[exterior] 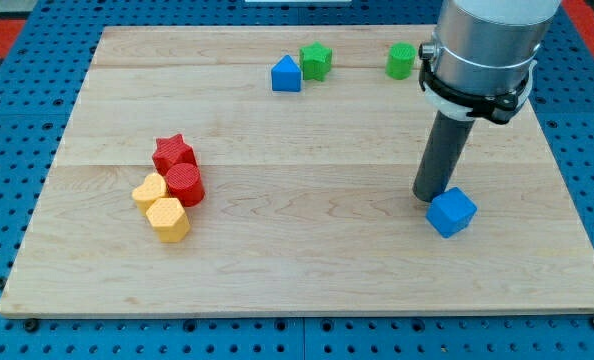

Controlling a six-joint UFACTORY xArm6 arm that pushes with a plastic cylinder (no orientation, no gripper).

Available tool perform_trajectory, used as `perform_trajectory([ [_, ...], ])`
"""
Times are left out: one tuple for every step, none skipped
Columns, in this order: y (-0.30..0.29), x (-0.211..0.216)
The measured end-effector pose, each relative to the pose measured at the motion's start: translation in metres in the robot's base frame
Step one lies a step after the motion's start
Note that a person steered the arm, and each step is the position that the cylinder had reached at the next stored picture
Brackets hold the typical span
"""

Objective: Move the blue triangle to the top left of the green star

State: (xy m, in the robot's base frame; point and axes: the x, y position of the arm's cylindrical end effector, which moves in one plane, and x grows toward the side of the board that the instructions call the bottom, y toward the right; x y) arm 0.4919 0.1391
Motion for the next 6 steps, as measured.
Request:
perform_trajectory([
  [0.002,0.009],
  [-0.019,-0.035],
  [-0.065,-0.117],
  [-0.124,-0.167],
  [-0.153,-0.2],
  [-0.152,-0.233],
])
